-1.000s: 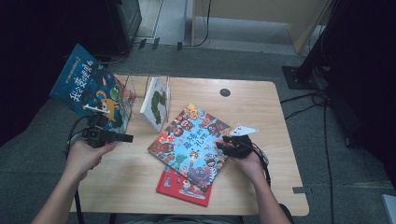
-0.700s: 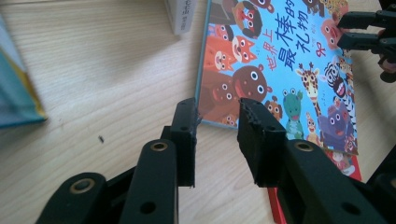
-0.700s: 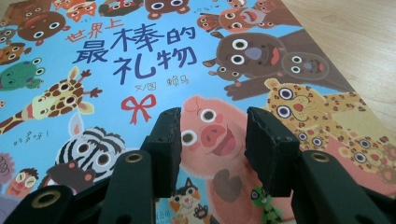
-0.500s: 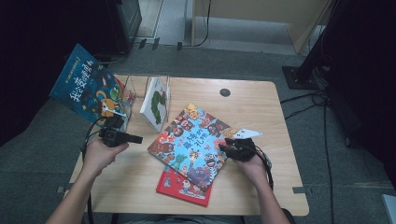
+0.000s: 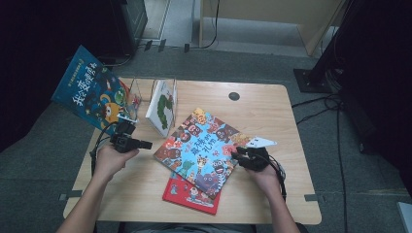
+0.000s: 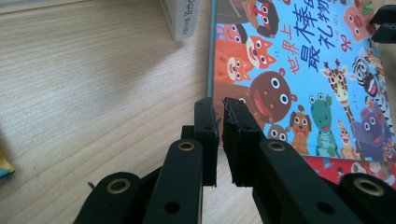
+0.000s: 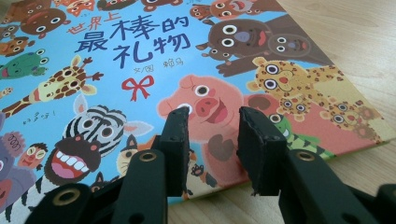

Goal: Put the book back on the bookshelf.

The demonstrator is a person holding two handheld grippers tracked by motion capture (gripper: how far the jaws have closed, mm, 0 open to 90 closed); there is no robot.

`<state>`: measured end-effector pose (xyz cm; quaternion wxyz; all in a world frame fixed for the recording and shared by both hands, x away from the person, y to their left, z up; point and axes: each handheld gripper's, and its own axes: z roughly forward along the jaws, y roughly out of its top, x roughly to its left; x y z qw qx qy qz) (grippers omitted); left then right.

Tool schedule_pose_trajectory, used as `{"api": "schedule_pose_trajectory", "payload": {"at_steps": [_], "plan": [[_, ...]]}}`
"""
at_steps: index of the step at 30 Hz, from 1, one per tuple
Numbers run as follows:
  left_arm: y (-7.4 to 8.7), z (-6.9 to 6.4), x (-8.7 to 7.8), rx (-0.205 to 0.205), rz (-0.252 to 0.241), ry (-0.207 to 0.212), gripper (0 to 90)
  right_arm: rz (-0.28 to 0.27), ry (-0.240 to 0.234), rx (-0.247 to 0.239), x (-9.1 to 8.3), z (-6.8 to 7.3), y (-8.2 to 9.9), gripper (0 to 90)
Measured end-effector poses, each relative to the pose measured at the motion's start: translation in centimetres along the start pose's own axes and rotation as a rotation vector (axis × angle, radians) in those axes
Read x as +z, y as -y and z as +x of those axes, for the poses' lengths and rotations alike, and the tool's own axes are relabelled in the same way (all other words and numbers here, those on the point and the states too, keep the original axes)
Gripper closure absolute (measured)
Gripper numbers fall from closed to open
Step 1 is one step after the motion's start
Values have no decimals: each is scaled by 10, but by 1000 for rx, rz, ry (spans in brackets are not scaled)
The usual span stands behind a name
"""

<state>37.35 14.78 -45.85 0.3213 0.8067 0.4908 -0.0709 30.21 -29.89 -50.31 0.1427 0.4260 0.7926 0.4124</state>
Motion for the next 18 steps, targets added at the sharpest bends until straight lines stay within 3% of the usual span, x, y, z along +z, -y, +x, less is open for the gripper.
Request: {"api": "schedule_pose_trajectory", "payload": {"at_steps": [18], "plan": [[4, 1, 20, 17, 18, 17, 841, 12, 14, 39, -11, -6, 7, 831]]}}
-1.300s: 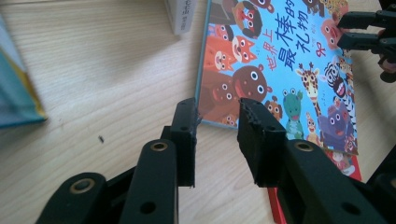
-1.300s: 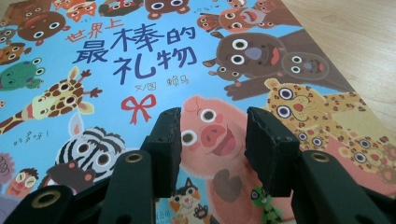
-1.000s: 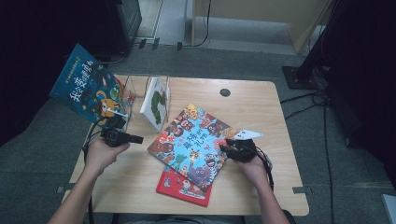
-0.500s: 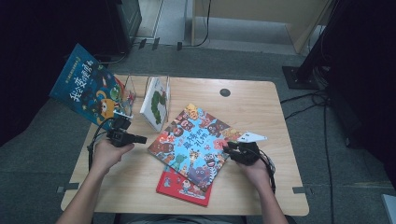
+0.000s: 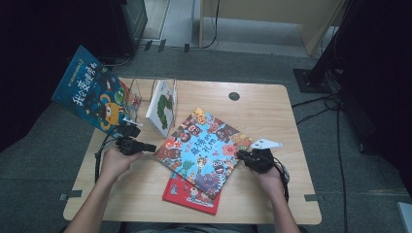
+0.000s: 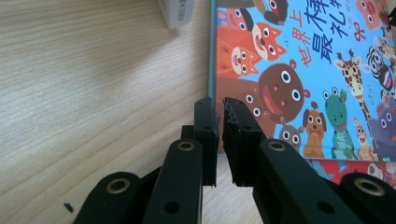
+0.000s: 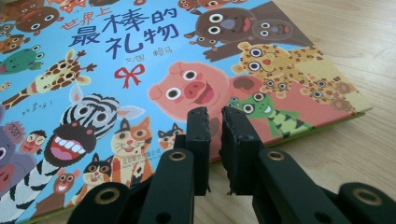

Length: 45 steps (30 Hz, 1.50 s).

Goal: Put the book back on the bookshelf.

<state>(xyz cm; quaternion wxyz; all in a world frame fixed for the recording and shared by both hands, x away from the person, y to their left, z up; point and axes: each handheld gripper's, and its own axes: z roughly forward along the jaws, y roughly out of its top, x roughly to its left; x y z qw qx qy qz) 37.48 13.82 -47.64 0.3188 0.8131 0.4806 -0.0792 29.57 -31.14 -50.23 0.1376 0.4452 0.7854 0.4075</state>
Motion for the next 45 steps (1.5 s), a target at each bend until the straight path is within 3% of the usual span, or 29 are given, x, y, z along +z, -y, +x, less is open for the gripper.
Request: {"api": "schedule_pose_trajectory", "payload": {"at_steps": [17, 30, 33, 38, 45], "plan": [[2, -3, 6, 10, -7, -3, 836, 11, 11, 25, -4, -6, 2, 864], [10, -9, 11, 1, 19, 45, 820, 32, 18, 40, -4, -11, 5, 865], [12, -13, 11, 2, 20, 38, 816, 32, 18, 42, -4, -12, 5, 865], [16, -14, 12, -19, 18, 58, 825, 33, 16, 49, -4, -14, 6, 869], [21, -22, 12, -4, 24, 60, 845, 32, 9, 65, -3, -18, 5, 897]]}}
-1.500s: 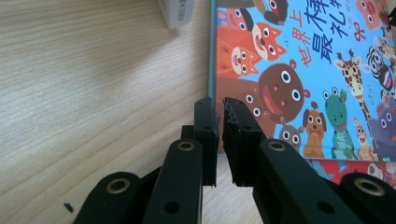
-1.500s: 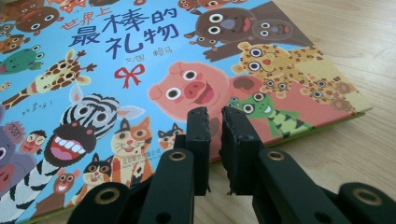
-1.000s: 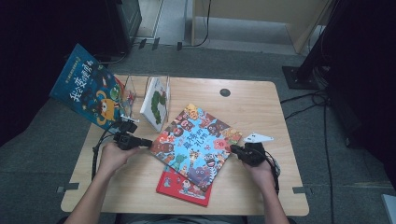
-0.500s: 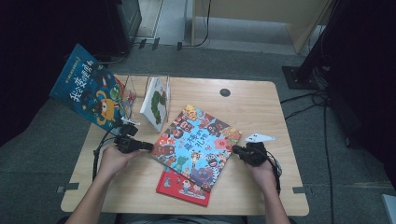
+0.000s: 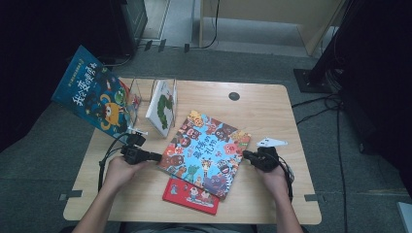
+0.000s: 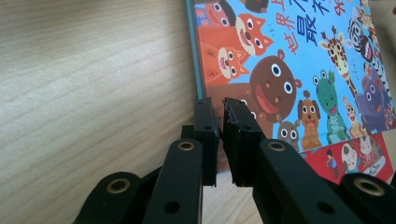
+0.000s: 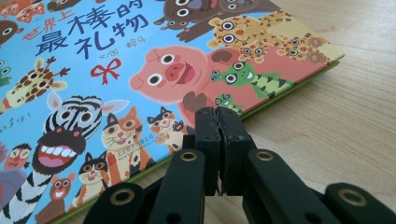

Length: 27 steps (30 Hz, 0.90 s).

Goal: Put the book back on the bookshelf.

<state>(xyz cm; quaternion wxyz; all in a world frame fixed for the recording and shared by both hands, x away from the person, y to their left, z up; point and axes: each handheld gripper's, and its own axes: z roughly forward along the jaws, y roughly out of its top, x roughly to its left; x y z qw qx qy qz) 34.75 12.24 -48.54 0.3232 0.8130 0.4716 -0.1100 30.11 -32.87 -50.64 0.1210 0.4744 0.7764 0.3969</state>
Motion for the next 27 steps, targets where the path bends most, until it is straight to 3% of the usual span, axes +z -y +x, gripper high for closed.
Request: {"api": "schedule_pose_trajectory", "payload": {"at_steps": [9, 11, 12, 14, 18, 27], "plan": [[6, -9, 1, 4, -2, 22, 845, -7, -6, 24, 1, -6, -1, 900], [7, -11, 2, -16, -16, 105, 856, -7, -10, 28, 2, -7, -2, 900], [7, -13, 2, -10, -18, 116, 856, -7, -12, 29, 2, -7, -2, 900], [7, -21, 5, 12, -6, 84, 852, -8, -15, 29, 2, -7, -2, 900], [7, -24, 6, 20, -3, 65, 848, -2, -9, 27, 2, -8, -3, 900], [4, -13, -5, -7, -23, 13, 830, -2, -2, 30, 4, -10, -4, 900]]}}
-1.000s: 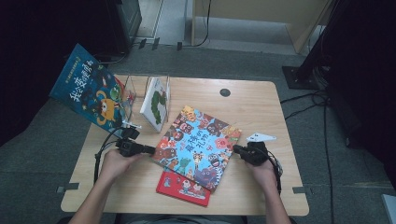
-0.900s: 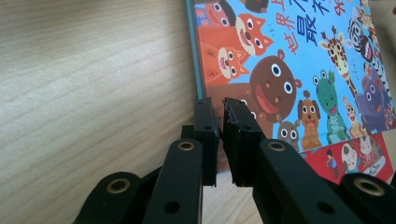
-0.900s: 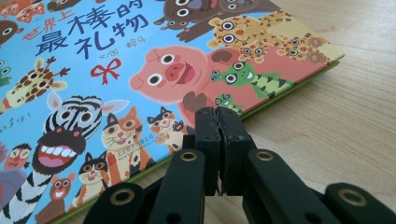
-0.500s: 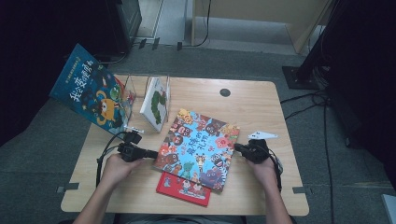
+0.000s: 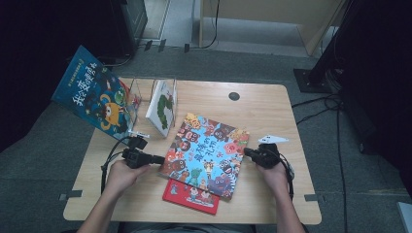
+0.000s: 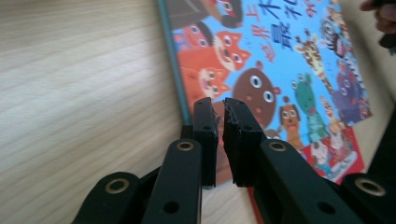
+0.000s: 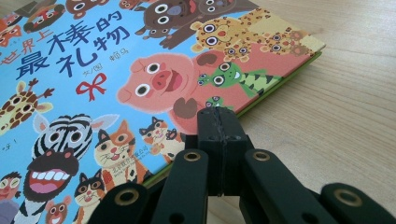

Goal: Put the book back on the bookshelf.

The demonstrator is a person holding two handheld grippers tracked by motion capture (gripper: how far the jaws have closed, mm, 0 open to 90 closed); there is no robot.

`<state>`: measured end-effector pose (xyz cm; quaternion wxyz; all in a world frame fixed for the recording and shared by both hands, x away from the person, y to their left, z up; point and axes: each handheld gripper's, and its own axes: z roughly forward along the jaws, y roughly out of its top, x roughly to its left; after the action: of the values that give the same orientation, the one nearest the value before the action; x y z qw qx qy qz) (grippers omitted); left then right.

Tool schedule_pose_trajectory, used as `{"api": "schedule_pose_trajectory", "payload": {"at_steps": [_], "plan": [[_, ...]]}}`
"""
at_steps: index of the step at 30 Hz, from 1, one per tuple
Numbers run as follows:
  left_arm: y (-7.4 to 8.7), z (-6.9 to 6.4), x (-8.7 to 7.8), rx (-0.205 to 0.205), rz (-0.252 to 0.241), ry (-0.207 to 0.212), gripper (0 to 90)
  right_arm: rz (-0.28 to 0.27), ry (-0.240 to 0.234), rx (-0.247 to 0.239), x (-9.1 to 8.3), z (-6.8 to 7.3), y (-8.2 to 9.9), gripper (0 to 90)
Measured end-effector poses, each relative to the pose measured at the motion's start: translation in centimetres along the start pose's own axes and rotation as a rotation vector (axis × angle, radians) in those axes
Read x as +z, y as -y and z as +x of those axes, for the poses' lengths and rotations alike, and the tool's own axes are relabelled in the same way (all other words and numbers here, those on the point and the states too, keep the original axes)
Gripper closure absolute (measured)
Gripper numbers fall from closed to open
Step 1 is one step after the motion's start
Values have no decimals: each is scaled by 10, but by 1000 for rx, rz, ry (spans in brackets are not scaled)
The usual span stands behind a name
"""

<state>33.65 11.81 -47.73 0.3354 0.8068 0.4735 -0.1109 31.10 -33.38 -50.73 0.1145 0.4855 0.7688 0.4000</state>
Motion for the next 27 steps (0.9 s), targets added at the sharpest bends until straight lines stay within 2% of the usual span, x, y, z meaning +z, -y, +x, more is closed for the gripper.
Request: {"api": "schedule_pose_trajectory", "payload": {"at_steps": [3, 6, 11, 18, 24, 27], "plan": [[-2, 3, -2, -15, -7, -5, 794, -3, 4, -1, 1, 0, 0, 900], [-4, 5, -2, -32, -9, -1, 700, -5, 2, -6, 3, 0, -2, 900], [-8, 6, 2, -30, -5, -18, 636, -7, 3, -9, 5, 0, -4, 900], [-14, 5, 8, -30, 3, -29, 563, -8, 11, -17, 8, 0, -6, 900], [-19, 6, 12, -20, 9, -32, 517, -5, -2, -15, 5, 3, -4, 900], [-22, 7, 14, -34, 12, -29, 488, 0, -2, -24, 3, 6, -1, 900]]}}
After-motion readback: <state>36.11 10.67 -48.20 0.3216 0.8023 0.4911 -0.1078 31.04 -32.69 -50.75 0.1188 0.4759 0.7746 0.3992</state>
